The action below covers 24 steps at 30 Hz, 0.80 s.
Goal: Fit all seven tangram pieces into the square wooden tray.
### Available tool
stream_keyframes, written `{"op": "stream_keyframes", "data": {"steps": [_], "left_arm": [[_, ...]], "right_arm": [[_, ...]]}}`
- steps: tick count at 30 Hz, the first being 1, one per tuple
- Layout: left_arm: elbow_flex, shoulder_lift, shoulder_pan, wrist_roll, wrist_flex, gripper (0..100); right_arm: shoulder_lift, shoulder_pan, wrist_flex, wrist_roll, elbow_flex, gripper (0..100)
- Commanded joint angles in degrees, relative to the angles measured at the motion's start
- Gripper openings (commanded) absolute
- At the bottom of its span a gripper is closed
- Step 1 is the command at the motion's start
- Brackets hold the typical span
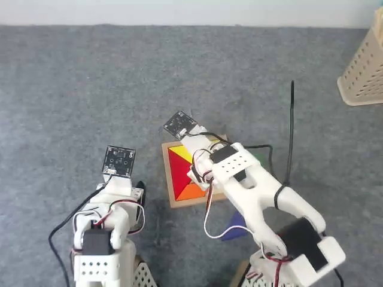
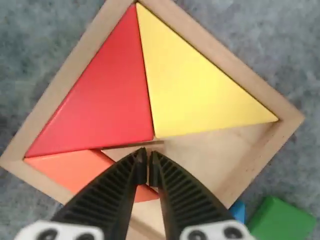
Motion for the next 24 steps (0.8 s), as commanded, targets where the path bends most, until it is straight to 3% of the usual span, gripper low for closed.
{"op": "stream_keyframes", "data": {"steps": [1,11,20,24], "left_arm": [[-0.22,-0.88,0.0,0.44,0.26,13],[-0.22,-0.88,0.0,0.44,0.26,13],[-0.22,-0.88,0.0,0.44,0.26,13],[-0.22,-0.88,0.0,0.44,0.26,13]], "right_arm": [[-0.66,-1.36,-0.57,0.88,-0.44,0.6],[-2.42,-5.49,-0.4,0.7,-0.26,0.7],[-18.51,0.4,6.73,0.88,-0.09,0.9],[-25.8,8.31,9.71,0.62,0.09,0.9]]}}
